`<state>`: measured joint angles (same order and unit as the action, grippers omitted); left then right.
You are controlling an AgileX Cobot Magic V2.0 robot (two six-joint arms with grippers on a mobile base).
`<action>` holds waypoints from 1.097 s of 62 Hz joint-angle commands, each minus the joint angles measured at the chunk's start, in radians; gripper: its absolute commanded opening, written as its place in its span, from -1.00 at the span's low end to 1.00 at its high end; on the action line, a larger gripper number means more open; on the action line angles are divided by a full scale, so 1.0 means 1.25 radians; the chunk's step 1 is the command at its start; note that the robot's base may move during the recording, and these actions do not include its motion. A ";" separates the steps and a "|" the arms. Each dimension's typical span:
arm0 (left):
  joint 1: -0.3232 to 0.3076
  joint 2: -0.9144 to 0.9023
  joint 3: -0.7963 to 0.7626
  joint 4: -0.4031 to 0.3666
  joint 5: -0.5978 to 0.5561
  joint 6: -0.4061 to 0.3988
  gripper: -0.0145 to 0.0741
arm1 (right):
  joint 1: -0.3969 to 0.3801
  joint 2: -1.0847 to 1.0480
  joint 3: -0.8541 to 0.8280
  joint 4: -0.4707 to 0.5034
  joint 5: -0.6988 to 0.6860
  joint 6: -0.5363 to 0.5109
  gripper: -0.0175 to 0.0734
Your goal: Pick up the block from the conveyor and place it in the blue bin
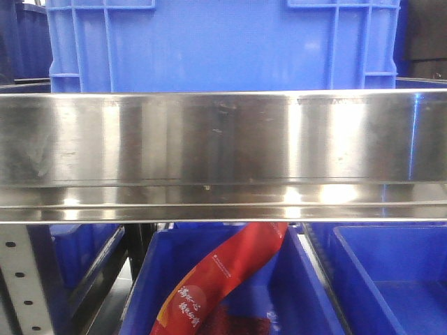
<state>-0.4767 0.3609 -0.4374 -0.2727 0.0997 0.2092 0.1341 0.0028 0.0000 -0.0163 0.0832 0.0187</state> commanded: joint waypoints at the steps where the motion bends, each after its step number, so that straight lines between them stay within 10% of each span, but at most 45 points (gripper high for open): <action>1: -0.003 -0.005 -0.002 -0.007 -0.016 -0.001 -0.92 | -0.004 -0.002 0.000 -0.007 -0.012 0.000 -0.97; 26: -0.003 -0.008 -0.002 -0.004 -0.016 -0.001 -0.92 | -0.004 -0.002 0.000 -0.007 -0.012 0.000 -0.97; 33: 0.006 -0.014 0.012 0.113 -0.013 -0.001 -0.92 | -0.004 -0.002 0.000 -0.007 -0.012 0.000 -0.97; 37: 0.034 -0.034 0.042 0.204 -0.024 -0.001 -0.92 | -0.004 -0.002 0.000 -0.007 -0.012 0.000 -0.97; 68: 0.362 -0.289 0.338 0.154 -0.057 -0.107 -0.92 | -0.004 -0.002 0.000 -0.007 -0.014 0.000 -0.97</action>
<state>-0.0588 0.0136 -0.0520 -0.0681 0.0720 0.0849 0.1323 0.0028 0.0004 -0.0163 0.0850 0.0206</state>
